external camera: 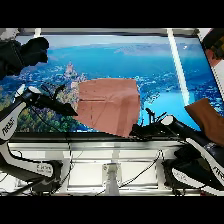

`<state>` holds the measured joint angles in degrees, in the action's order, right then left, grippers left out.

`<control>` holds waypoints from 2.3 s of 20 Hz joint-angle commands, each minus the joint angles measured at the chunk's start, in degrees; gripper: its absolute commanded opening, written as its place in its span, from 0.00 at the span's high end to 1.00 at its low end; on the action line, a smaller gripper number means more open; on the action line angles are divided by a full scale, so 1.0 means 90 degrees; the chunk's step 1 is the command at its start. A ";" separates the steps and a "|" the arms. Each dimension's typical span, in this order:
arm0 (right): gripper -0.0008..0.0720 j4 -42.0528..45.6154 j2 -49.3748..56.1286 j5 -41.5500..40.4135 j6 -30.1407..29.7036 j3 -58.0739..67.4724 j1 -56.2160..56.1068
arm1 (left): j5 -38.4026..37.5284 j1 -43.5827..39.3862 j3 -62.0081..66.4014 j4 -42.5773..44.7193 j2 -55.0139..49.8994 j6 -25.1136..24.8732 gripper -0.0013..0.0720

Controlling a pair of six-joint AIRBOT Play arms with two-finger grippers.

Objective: Fold the clothes and pants, and hang the long-sleeved shirts on hangers.

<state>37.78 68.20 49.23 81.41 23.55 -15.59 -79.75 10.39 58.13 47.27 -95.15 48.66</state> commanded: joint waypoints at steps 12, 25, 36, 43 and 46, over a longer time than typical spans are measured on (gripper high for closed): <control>0.97 0.0034 -0.1277 -0.0651 -0.0306 0.1705 -0.0066 | -0.0010 0.0165 0.0012 -0.0386 0.1923 -0.0012 0.97; 0.97 0.0440 0.0231 -0.3451 -0.0153 0.2761 -0.0066 | 0.4167 -0.0546 0.0010 -0.1496 0.2232 0.0270 0.97; 0.97 0.1035 0.2907 -0.3432 -0.0151 0.5204 -0.0053 | 0.5248 -0.0835 0.0010 -0.1501 0.0894 0.0600 0.97; 0.97 0.1052 0.3541 -0.3735 -0.0124 0.5792 -0.0051 | 0.6159 -0.0840 0.0010 -0.1503 0.0840 0.0600 0.97; 0.97 0.1037 0.3592 -0.3806 -0.0114 0.5809 -0.0053 | 0.6292 -0.0840 0.0012 -0.2142 0.0702 0.0597 0.97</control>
<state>46.94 99.55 16.25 80.18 75.05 -16.12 -25.82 2.81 58.19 32.16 -87.94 54.04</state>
